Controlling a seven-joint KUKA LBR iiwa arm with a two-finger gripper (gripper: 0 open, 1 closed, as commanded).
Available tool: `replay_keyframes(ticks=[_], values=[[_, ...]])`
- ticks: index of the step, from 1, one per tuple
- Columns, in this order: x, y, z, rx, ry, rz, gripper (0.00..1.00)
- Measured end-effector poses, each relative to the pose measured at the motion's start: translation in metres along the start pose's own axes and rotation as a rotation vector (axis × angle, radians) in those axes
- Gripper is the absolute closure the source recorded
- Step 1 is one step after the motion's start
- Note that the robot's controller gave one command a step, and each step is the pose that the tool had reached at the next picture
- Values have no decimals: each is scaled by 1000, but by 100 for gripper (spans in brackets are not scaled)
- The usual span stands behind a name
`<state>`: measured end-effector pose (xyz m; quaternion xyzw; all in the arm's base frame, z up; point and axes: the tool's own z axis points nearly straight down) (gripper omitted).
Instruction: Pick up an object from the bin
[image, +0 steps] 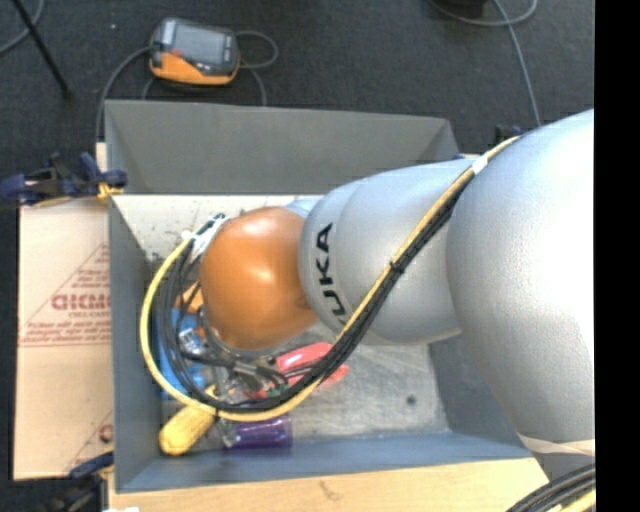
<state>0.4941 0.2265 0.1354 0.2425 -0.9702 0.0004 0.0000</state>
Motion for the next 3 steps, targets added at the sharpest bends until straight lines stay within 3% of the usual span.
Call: replay_keyframes(ticks=[1,2,3], values=[[-2,1,6,-3,-3,-130,0],[-13,3,52,3,-35,-344,0],[-10,3,44,1,-22,-343,100]])
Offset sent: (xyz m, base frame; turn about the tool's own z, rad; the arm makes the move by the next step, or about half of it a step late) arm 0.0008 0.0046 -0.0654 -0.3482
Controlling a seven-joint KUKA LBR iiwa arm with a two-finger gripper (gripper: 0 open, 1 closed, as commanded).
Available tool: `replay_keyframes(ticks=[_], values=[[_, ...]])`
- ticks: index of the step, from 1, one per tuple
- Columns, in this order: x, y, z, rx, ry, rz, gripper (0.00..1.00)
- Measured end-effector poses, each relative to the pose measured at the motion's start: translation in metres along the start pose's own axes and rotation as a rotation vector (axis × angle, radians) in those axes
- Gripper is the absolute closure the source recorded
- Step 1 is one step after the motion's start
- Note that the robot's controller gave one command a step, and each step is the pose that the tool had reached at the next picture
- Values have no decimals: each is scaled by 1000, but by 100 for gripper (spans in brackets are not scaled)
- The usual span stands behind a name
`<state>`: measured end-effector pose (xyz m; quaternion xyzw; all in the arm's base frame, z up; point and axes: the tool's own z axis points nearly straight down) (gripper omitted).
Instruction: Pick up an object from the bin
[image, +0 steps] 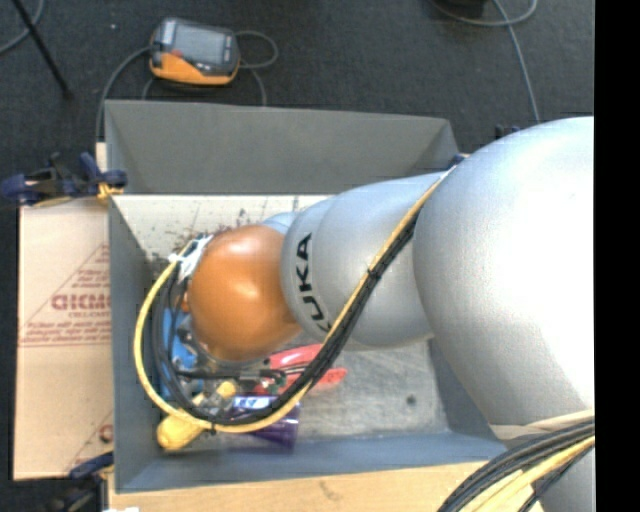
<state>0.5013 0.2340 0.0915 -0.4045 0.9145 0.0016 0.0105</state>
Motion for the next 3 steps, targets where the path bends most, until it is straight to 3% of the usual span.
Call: replay_keyframes(ticks=[2,3], values=[[1,1,-4,-2,5,0,100],[4,1,-23,-6,18,1,100]])
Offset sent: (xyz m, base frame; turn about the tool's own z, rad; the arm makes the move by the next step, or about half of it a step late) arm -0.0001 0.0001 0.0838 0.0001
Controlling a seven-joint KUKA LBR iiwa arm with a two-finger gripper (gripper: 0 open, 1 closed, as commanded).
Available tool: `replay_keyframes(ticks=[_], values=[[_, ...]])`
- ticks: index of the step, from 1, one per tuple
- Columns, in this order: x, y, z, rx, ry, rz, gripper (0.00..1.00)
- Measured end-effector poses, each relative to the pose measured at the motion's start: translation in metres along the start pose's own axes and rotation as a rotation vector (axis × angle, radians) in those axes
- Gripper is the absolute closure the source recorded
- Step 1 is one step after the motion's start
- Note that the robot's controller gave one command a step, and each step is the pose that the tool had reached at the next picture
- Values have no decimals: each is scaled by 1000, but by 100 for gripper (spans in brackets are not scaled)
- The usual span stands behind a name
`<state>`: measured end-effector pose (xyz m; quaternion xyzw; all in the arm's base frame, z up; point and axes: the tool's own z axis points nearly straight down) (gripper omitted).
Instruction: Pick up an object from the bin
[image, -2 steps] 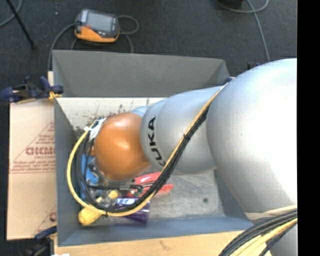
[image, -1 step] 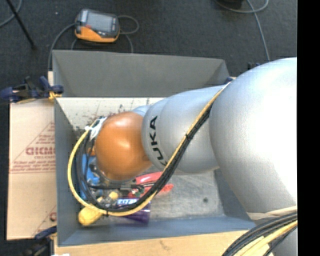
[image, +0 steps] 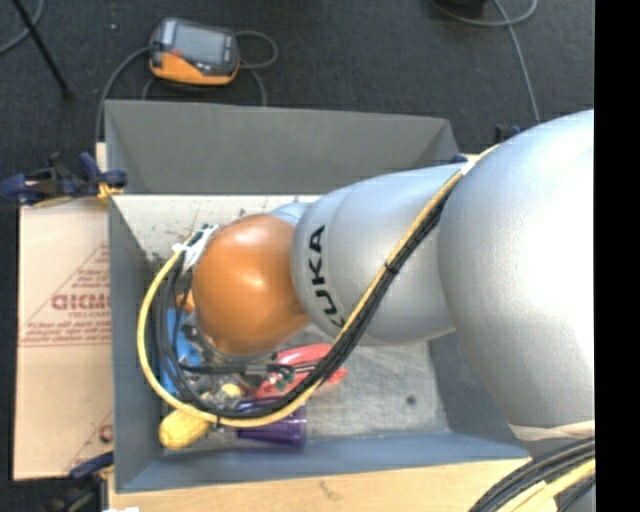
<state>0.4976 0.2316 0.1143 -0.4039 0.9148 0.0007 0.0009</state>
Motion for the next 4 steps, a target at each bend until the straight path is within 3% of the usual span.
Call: replay_keyframes(ticks=[4], values=[[0,-1,-57,2,1,4,100]])
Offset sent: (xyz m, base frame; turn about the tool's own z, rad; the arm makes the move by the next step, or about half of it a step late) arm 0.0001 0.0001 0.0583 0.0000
